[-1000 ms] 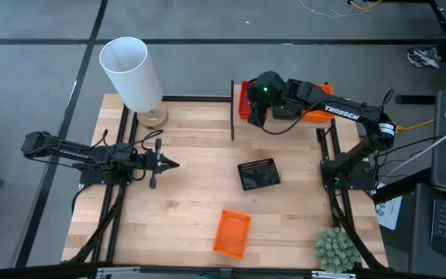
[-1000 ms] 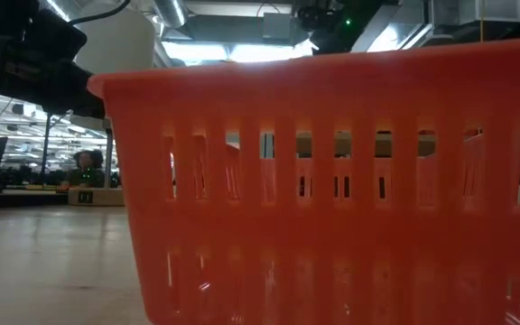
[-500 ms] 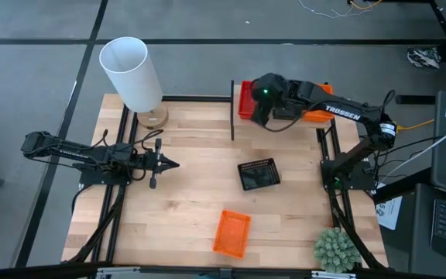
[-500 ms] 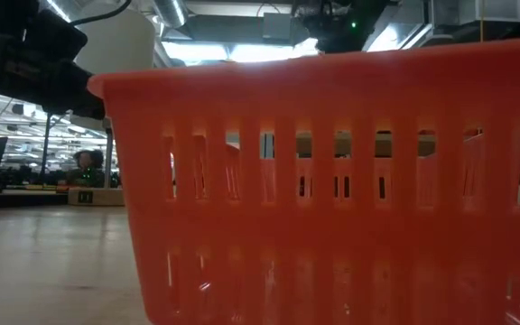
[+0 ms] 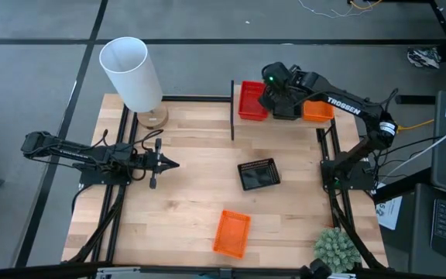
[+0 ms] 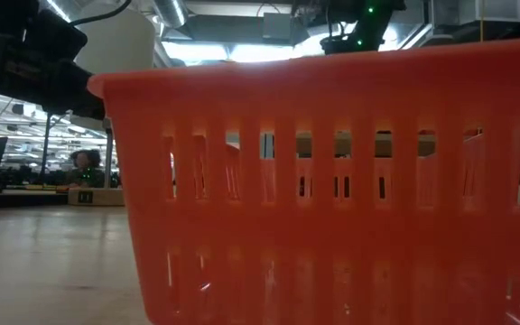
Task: Stack baskets on shelf by color
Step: Stack the red basket on top of the red basket on the shelf
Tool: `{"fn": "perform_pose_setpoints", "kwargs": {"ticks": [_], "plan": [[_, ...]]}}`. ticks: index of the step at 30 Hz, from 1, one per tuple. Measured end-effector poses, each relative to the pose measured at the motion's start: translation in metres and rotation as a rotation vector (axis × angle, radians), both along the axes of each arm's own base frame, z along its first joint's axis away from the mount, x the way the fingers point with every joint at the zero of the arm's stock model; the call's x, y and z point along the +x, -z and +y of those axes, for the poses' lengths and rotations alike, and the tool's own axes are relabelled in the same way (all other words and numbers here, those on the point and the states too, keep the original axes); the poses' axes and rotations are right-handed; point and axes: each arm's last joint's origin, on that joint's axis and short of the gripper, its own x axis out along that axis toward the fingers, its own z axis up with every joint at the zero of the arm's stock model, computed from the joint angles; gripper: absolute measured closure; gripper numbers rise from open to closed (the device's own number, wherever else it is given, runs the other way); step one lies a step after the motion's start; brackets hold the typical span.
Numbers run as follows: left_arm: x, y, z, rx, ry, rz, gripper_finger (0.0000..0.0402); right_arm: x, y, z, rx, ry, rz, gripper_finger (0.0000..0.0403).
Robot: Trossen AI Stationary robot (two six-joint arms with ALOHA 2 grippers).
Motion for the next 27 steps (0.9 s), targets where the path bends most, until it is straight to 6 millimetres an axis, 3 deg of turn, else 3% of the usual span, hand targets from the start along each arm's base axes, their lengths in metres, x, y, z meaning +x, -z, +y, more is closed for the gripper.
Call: {"fn": "perform_pose_setpoints", "kwargs": {"ticks": [17, 27], "plan": [[0.000, 0.000, 0.000, 0.001, 0.000, 0.000, 0.0401, -0.006, 0.004, -0.001, 0.072, 0.022, 0.006, 0.0244], [0.000, 0.000, 0.000, 0.000, 0.000, 0.000, 0.0401, 0.008, 0.023, -0.012, 0.064, 0.028, 0.071, 0.0244]]}}
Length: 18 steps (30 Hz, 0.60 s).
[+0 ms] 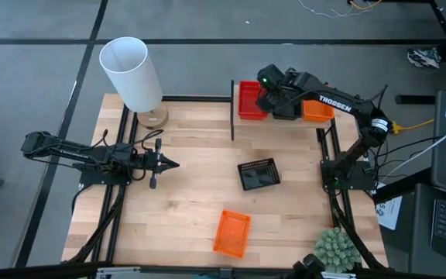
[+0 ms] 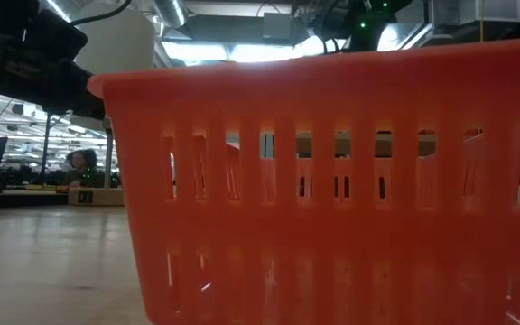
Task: Stack baskets on shelf by color
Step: Stack the red basket on top of the red basket on the shelf, then stack the black basket on top of the black basket on the shelf
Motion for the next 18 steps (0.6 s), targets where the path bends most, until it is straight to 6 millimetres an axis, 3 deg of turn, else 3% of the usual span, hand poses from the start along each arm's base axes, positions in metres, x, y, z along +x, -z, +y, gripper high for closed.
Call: {"fn": "perform_pose_setpoints", "kwargs": {"ticks": [10, 18], "plan": [[0.000, 0.000, 0.000, 0.026, 0.002, 0.000, 0.0401, -0.001, -0.003, -0.001, -0.048, -0.003, 0.026, 0.0244], [0.000, 0.000, 0.000, 0.018, 0.001, 0.001, 0.0401, -0.022, -0.035, 0.013, -0.181, 0.102, -0.041, 0.0244]]}}
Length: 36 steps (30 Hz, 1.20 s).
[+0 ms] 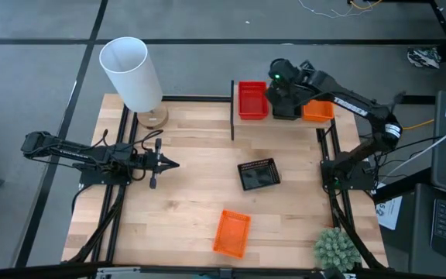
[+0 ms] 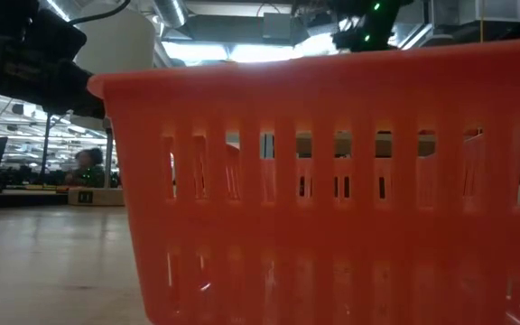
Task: Stack baskets on shelf by color
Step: Stack the black basket on top of the black basket on the shelf
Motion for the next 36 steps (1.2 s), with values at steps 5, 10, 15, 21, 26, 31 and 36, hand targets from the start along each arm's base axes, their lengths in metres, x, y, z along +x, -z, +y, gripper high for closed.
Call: {"fn": "perform_pose_setpoints", "kwargs": {"ticks": [5, 10, 15, 21, 26, 31, 36], "plan": [[0.000, 0.000, 0.000, 0.000, 0.000, -0.001, 0.0401, -0.017, -0.019, 0.028, 0.175, -0.102, -0.179, 0.0244], [0.000, 0.000, 0.000, -0.001, 0.000, -0.001, 0.0401, -0.023, -0.025, 0.065, 0.578, -0.278, -0.366, 0.0244], [0.000, 0.000, 0.000, -0.008, 0.000, 0.000, 0.0401, -0.005, -0.020, 0.113, 0.712, -0.446, -0.303, 0.0244], [0.000, 0.000, 0.000, -0.027, -0.002, -0.002, 0.0401, 0.015, -0.007, 0.181, 0.714, -0.607, -0.161, 0.0244], [0.000, 0.000, 0.000, -0.027, -0.002, -0.001, 0.0401, 0.034, 0.012, 0.227, 0.511, -0.635, -0.079, 0.0244], [0.000, 0.000, 0.000, -0.046, -0.004, -0.002, 0.0401, 0.070, 0.049, 0.261, 0.401, -0.624, -0.066, 0.0244], [0.000, 0.000, 0.000, -0.052, -0.004, -0.002, 0.0401, 0.106, 0.106, 0.278, 0.404, -0.695, 0.068, 0.0244]]}}
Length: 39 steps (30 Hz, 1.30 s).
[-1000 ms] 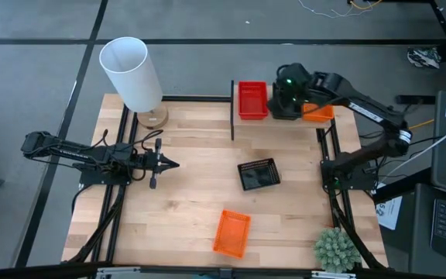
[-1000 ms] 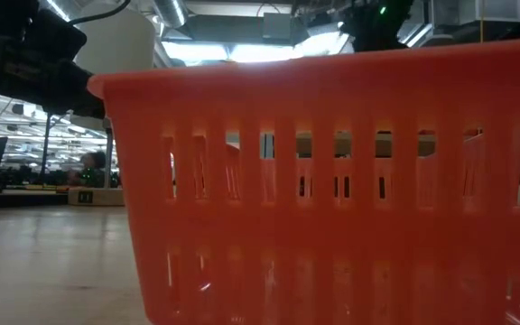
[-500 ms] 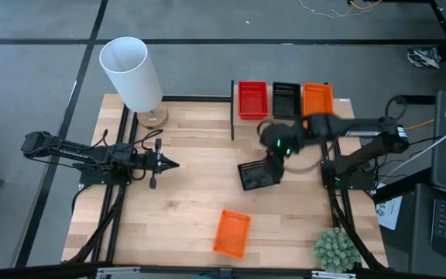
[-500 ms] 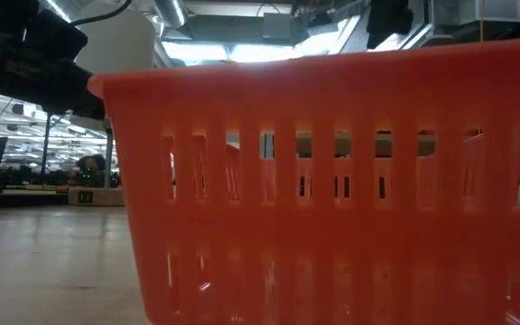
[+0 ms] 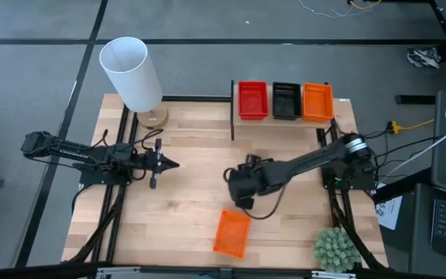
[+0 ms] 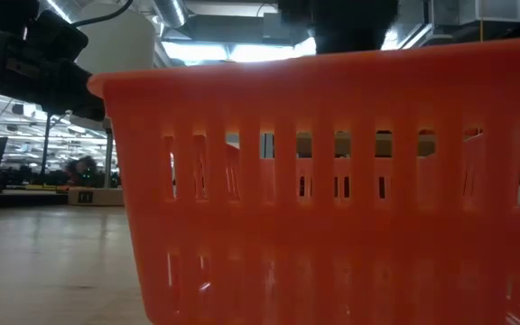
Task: Stack baskets on shelf by color
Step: Stack the black basket on top of the black basket on the shelf
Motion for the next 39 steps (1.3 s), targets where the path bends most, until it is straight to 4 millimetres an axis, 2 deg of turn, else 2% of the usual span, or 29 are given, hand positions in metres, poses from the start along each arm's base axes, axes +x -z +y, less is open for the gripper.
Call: {"fn": "perform_pose_setpoints", "kwargs": {"ticks": [2, 5, 10, 14, 21, 27, 30, 33, 39], "plan": [[0.000, 0.000, 0.000, 0.000, 0.000, 0.000, 0.0401, 0.005, 0.018, 0.000, 0.006, -0.016, 0.076, 0.0244], [0.000, 0.000, 0.000, 0.000, 0.000, 0.001, 0.0401, 0.004, 0.034, -0.002, -0.008, 0.005, 0.180, 0.0244], [0.000, 0.000, 0.000, 0.000, 0.000, 0.001, 0.0401, -0.020, 0.037, -0.008, -0.022, 0.123, 0.408, 0.0244], [0.000, 0.000, 0.000, 0.001, 0.000, 0.001, 0.0401, -0.035, 0.034, -0.004, 0.010, 0.188, 0.552, 0.0244], [0.000, 0.000, 0.000, 0.001, 0.000, 0.000, 0.0401, -0.044, 0.037, 0.013, 0.131, 0.146, 0.626, 0.0244], [0.000, 0.000, 0.000, 0.001, 0.000, 0.001, 0.0401, -0.058, 0.073, 0.003, 0.091, 0.146, 0.693, 0.0244], [0.000, 0.000, 0.000, 0.001, 0.000, 0.001, 0.0401, -0.070, 0.089, -0.012, -0.054, 0.179, 0.731, 0.0244], [0.000, 0.000, 0.000, 0.001, 0.000, 0.001, 0.0401, -0.077, 0.096, -0.025, -0.207, 0.215, 0.717, 0.0244], [0.000, 0.000, 0.000, 0.002, 0.000, 0.000, 0.0401, -0.070, 0.087, -0.033, -0.376, 0.268, 0.609, 0.0244]]}}
